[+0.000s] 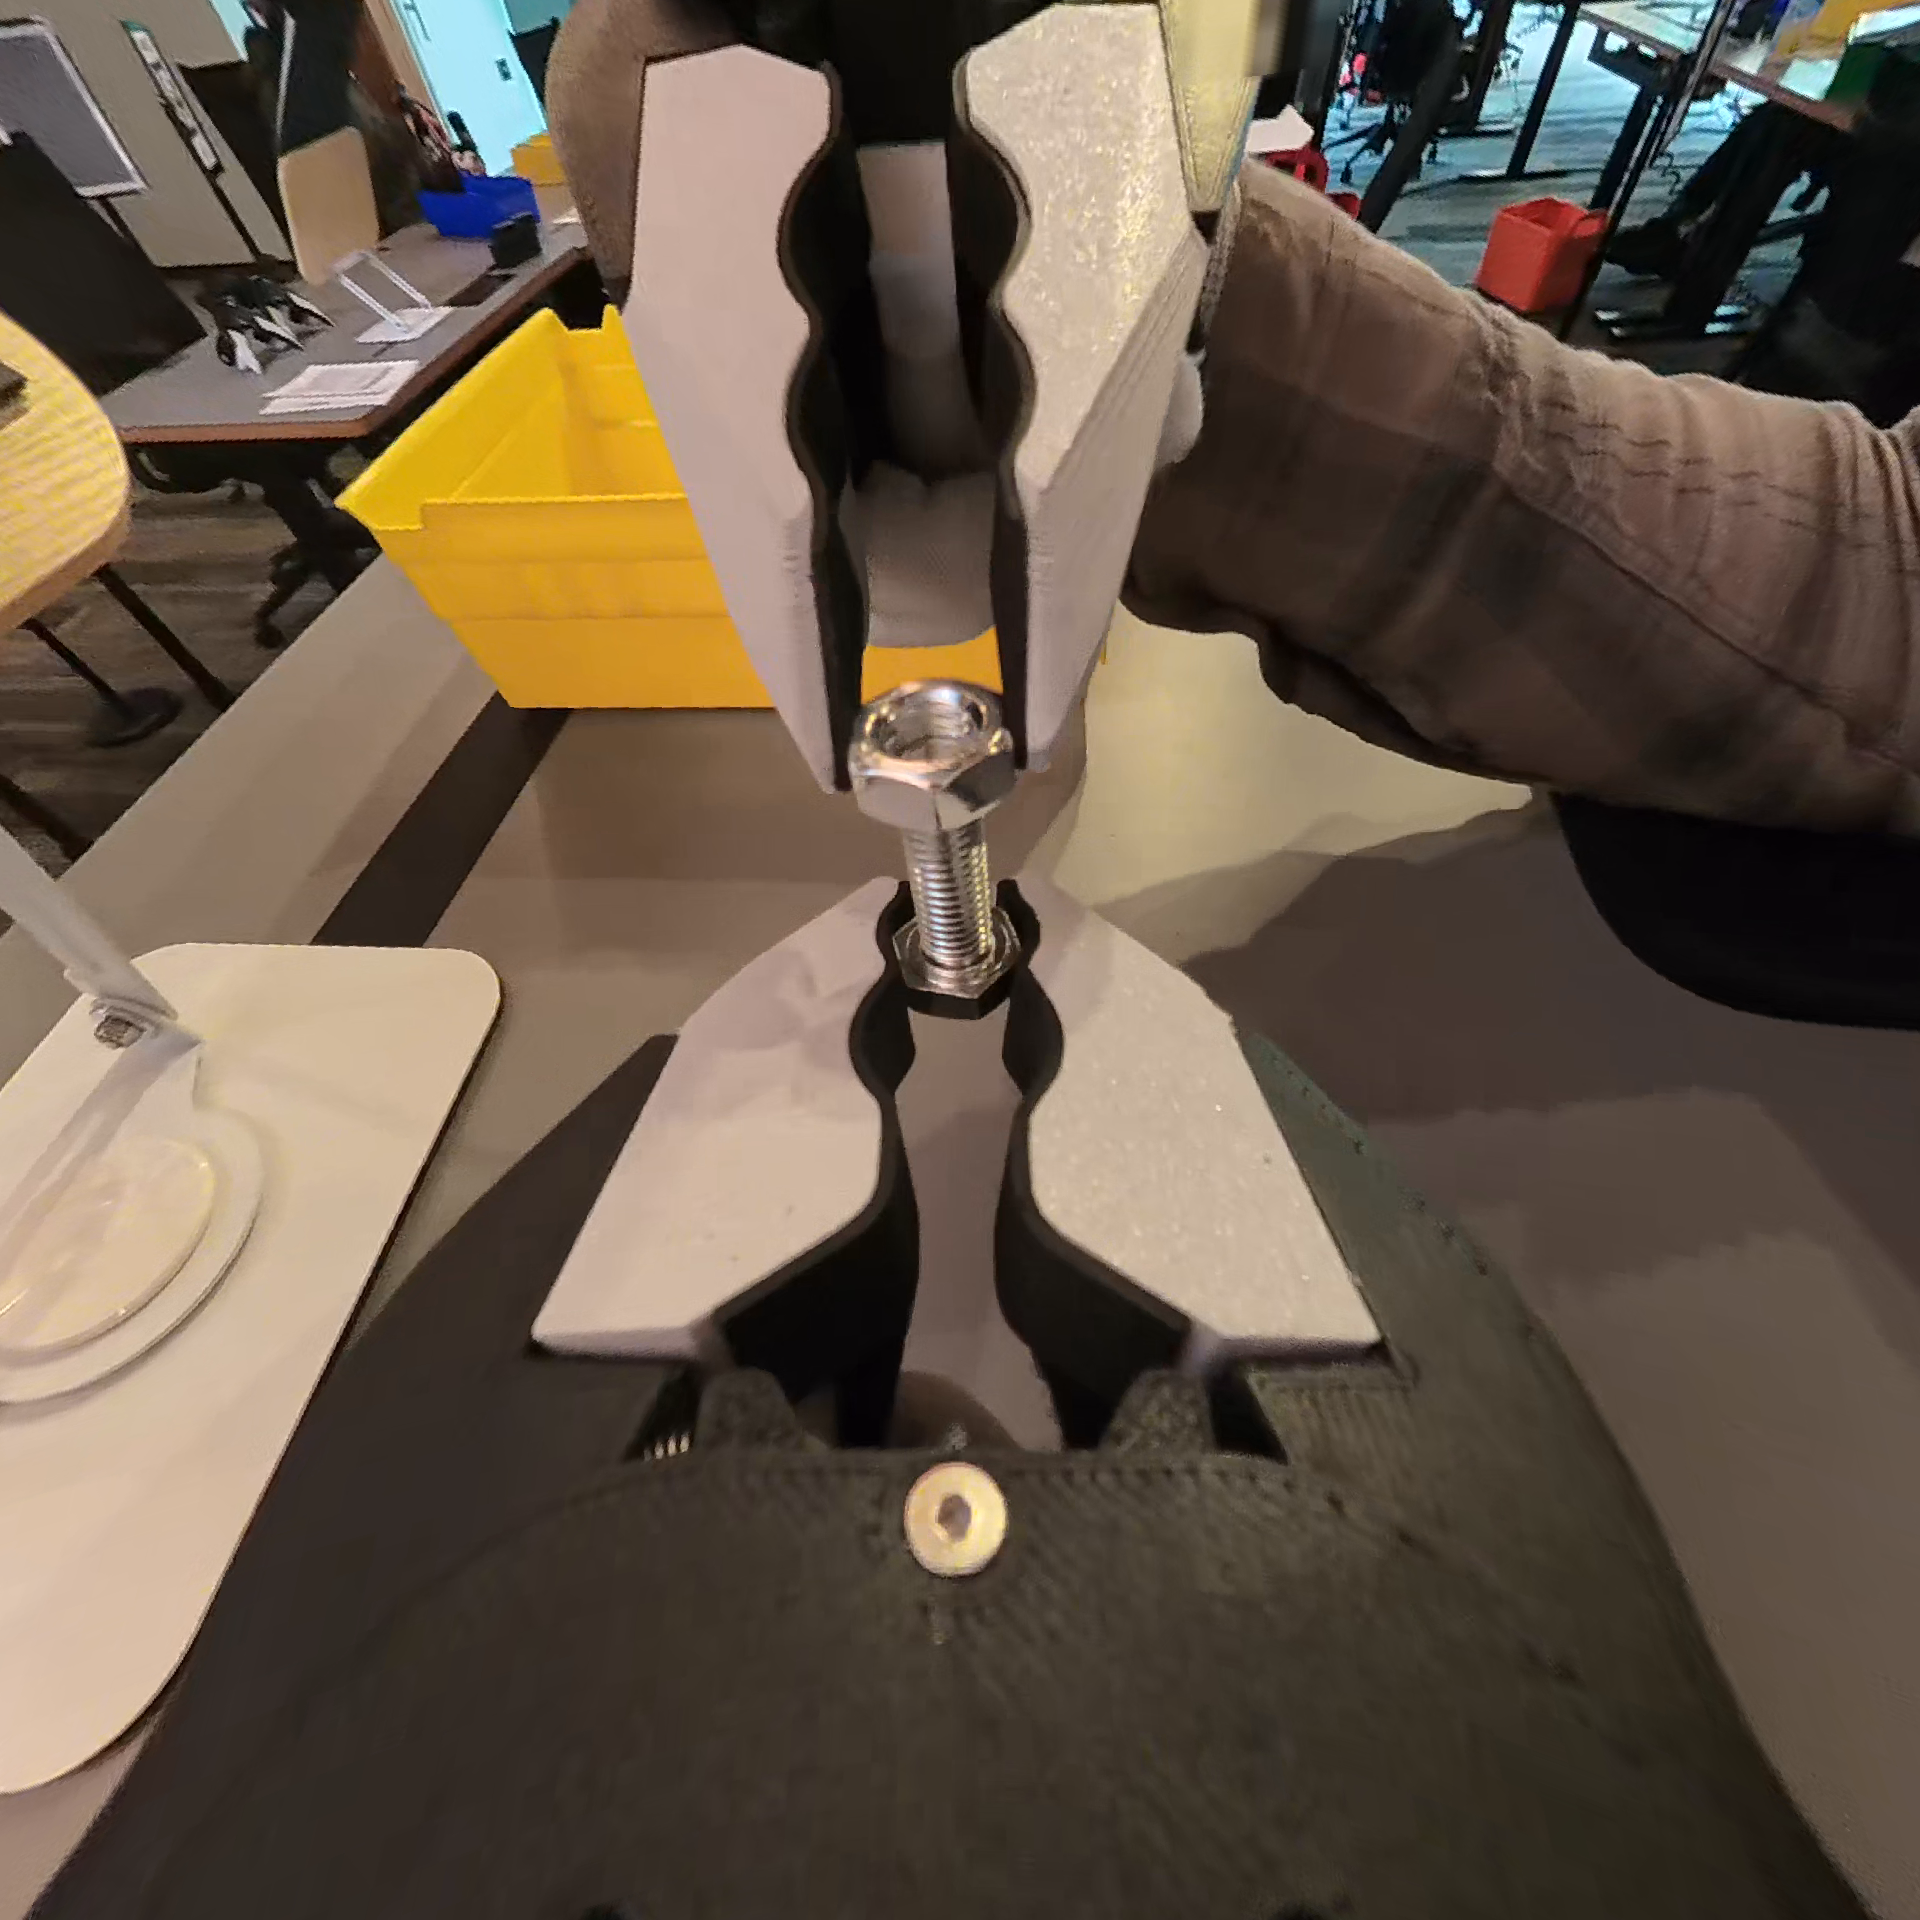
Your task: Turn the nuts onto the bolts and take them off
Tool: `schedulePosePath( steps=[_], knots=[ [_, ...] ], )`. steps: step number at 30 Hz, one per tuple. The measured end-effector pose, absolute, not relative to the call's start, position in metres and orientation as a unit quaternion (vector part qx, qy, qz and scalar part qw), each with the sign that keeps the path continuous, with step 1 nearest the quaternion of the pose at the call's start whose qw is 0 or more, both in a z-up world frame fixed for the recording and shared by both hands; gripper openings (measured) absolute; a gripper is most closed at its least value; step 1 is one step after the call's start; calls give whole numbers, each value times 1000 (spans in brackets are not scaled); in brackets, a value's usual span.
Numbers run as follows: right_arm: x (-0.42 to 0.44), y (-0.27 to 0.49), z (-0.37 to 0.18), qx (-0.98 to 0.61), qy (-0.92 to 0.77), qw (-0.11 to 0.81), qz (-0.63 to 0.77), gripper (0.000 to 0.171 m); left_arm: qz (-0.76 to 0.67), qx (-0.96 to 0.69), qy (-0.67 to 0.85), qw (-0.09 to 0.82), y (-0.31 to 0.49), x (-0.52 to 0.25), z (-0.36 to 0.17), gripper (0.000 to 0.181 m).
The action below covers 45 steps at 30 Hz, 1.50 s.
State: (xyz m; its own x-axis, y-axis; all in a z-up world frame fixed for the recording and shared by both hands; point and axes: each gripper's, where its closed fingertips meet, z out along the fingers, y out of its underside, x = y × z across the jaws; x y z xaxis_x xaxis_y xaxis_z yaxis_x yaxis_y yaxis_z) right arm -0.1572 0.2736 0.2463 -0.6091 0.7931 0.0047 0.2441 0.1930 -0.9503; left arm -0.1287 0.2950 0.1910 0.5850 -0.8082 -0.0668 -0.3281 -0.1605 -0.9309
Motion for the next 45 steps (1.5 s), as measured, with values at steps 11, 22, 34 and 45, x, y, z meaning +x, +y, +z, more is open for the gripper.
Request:
schedulePosePath(
  steps=[11, 22, 34, 45],
  knots=[
    [-183, 310, 238, -435, -688, 313, 489, 15, -155, -789, 264, 533, 335, -162, 183, 14],
    [-196, 319, 233, -458, -670, 324, 486, 15, -157, -798, 217, 540, 344, -172, 177, 14],
    [-187, 316, 244, -437, -661, 327, 515, 37, -173, -791, 216, 546, 342, -169, 182, 14],
    [-171, 307, 250, -409, -673, 310, 533, 22, -172, -790, 216, 547, 343, -170, 183, 14]
  ],
)
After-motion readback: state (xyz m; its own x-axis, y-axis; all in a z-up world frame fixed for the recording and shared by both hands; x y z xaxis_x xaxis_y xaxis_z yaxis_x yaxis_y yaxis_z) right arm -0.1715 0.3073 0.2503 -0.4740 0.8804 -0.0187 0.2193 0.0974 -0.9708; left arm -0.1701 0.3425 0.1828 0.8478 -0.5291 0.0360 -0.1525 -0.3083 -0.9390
